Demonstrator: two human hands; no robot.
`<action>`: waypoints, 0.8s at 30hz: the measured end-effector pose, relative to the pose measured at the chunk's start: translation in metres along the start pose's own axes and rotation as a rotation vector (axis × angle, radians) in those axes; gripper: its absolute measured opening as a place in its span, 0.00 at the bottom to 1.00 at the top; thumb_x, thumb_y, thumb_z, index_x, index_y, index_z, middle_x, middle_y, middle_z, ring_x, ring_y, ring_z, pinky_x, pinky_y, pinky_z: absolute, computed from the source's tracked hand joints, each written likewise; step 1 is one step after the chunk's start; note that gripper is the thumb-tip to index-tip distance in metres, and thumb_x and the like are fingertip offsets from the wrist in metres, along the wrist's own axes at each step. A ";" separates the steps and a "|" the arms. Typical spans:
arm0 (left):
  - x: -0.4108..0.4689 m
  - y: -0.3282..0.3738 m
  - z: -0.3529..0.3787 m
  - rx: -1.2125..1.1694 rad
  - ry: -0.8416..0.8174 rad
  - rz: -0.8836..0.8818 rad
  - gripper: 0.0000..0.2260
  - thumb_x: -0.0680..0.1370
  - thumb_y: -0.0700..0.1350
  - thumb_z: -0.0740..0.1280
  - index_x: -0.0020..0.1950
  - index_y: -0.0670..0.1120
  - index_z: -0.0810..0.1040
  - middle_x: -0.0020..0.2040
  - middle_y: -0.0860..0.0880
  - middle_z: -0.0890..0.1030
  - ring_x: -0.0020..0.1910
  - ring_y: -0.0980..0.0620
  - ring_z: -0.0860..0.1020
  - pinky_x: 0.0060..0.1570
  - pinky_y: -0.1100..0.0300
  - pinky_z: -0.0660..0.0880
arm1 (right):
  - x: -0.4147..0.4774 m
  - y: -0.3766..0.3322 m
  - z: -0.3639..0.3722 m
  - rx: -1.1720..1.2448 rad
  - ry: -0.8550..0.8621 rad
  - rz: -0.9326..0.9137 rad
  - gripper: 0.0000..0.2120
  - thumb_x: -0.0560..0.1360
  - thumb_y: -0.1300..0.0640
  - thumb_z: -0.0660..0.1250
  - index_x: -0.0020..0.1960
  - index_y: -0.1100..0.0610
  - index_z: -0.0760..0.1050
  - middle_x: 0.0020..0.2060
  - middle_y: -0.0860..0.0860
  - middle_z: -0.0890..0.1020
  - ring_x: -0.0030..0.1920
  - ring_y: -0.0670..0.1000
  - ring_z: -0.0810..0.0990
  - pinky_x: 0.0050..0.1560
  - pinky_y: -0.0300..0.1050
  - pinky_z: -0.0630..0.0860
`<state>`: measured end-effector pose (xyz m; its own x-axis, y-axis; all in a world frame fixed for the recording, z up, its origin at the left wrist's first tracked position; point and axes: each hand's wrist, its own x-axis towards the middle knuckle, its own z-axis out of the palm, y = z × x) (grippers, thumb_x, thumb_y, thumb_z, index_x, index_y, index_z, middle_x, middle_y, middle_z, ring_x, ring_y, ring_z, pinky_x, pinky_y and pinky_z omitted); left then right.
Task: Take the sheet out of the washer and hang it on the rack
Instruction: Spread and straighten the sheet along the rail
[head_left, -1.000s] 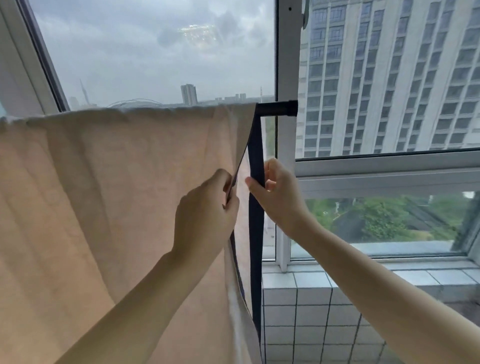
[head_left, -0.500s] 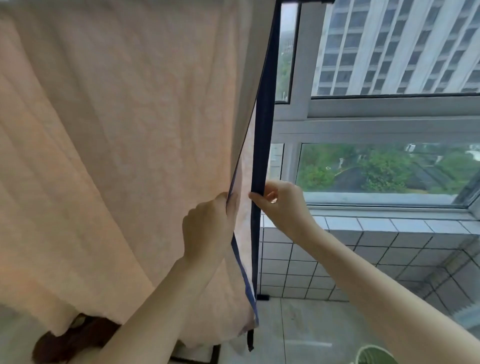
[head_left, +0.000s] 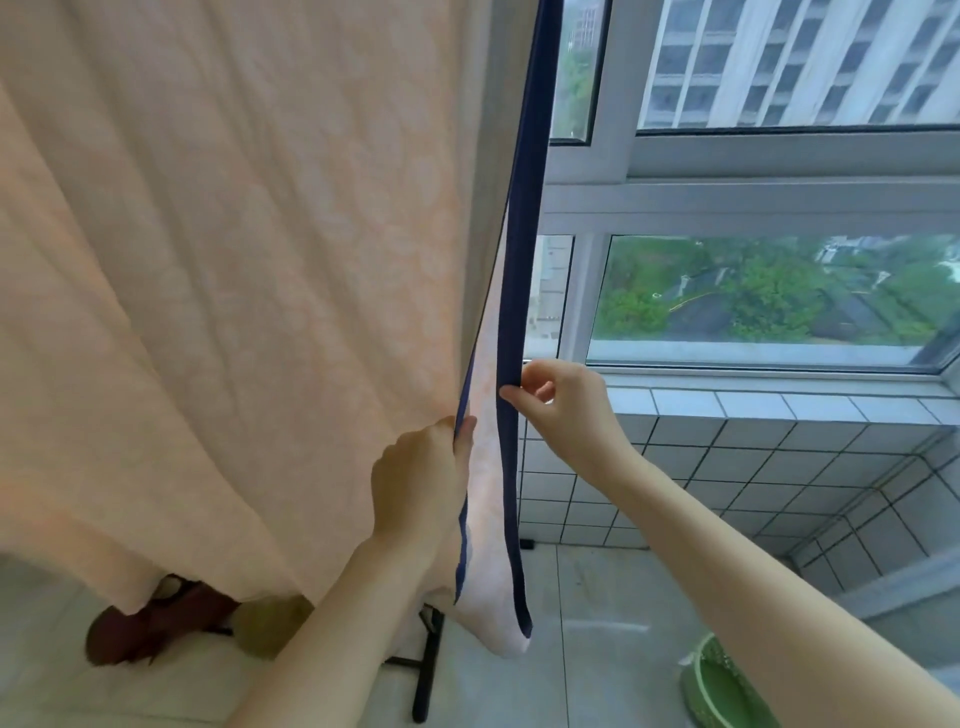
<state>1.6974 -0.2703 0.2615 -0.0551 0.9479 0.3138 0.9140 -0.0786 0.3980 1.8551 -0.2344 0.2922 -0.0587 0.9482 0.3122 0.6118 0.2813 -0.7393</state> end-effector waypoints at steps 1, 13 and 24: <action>-0.002 -0.001 0.002 0.009 -0.007 -0.001 0.19 0.82 0.57 0.53 0.35 0.51 0.68 0.26 0.55 0.68 0.25 0.53 0.69 0.26 0.60 0.58 | 0.000 0.000 0.000 0.004 0.004 0.007 0.05 0.75 0.55 0.70 0.42 0.55 0.80 0.35 0.46 0.81 0.35 0.42 0.77 0.36 0.27 0.69; -0.015 -0.011 0.020 -0.075 -0.085 -0.014 0.14 0.81 0.56 0.58 0.37 0.53 0.69 0.27 0.56 0.71 0.27 0.54 0.73 0.28 0.60 0.69 | -0.005 -0.012 0.006 0.386 0.032 0.117 0.11 0.76 0.57 0.67 0.53 0.49 0.65 0.37 0.51 0.85 0.36 0.46 0.85 0.45 0.49 0.82; -0.043 -0.043 0.062 -0.213 -0.101 -0.167 0.13 0.77 0.53 0.67 0.37 0.48 0.78 0.32 0.51 0.80 0.31 0.52 0.77 0.34 0.60 0.72 | -0.009 -0.034 0.033 0.152 -0.097 -0.022 0.06 0.77 0.52 0.66 0.48 0.55 0.76 0.38 0.42 0.80 0.34 0.36 0.76 0.34 0.29 0.71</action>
<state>1.6850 -0.2889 0.1771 -0.1477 0.9782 0.1459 0.7901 0.0280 0.6124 1.8091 -0.2480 0.2948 -0.1516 0.9492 0.2759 0.4840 0.3146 -0.8166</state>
